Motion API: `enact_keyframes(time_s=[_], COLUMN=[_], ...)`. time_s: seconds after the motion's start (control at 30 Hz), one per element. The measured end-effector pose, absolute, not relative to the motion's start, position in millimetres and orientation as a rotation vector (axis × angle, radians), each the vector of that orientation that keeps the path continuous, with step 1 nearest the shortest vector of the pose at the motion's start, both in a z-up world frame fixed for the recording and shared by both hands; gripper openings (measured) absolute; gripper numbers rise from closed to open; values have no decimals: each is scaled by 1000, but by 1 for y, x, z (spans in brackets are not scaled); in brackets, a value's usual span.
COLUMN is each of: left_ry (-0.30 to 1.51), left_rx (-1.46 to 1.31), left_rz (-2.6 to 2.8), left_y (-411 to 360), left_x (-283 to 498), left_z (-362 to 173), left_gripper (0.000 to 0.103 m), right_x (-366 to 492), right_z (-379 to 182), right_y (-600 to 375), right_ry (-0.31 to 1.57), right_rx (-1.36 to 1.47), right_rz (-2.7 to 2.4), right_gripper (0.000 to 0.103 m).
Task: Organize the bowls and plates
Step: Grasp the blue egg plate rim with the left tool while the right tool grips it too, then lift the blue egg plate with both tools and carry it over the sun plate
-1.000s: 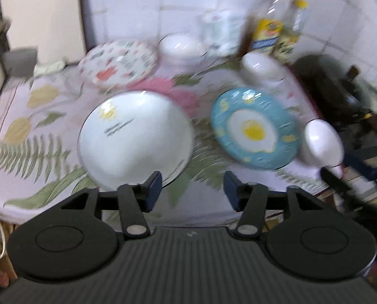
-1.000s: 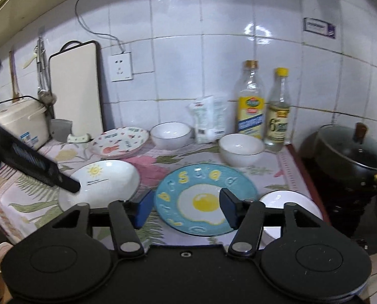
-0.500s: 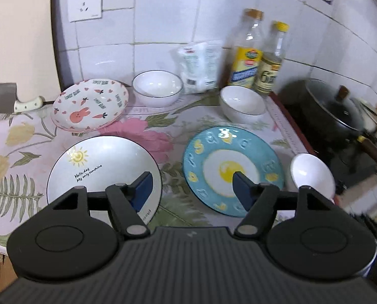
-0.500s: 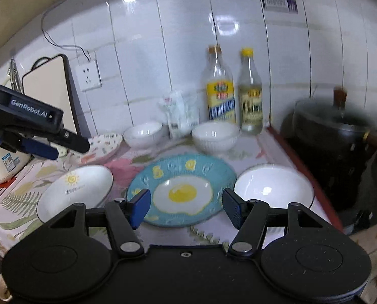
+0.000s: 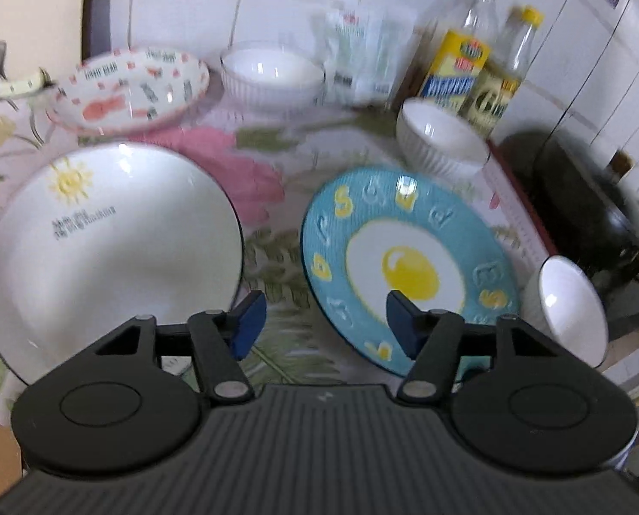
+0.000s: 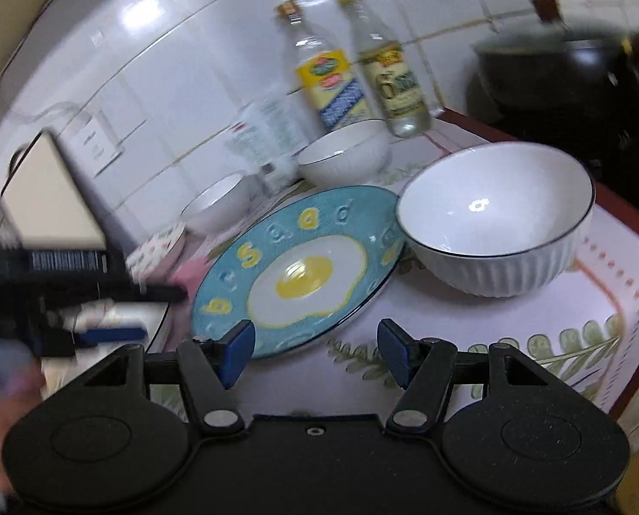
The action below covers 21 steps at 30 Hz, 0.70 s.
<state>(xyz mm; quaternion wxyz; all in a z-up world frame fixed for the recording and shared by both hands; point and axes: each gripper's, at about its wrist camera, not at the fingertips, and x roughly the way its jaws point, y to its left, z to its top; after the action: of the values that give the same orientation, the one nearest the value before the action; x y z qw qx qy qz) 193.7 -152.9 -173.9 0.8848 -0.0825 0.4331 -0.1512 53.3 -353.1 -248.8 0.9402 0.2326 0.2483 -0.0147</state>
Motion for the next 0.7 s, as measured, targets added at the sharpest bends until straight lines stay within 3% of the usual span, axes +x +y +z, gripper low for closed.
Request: enact_keyframes(time_s=[0.23, 0.37, 0.47, 0.63, 0.7], left_ry=[959, 967, 971, 972, 971], left_rx=[-165, -175, -145, -167, -169], left_rz=[-284, -271, -249, -247, -239], left_y=[-171, -176, -176, -174, -176], left_x=[208, 218, 221, 223, 224], left_z=[-193, -194, -196, -198, -199], left_gripper=[43, 27, 15, 15, 17], right_x=[76, 83, 87, 90, 91], right_z=[-258, -258, -259, -262, -262], right_y=[-353, -353, -356, -359, -360], right_ry=[469, 461, 470, 503, 512], right_rx=[527, 514, 513, 512, 512], right_rz=[-93, -124, -148, -184, -195], right_gripper=[68, 68, 56, 28, 26])
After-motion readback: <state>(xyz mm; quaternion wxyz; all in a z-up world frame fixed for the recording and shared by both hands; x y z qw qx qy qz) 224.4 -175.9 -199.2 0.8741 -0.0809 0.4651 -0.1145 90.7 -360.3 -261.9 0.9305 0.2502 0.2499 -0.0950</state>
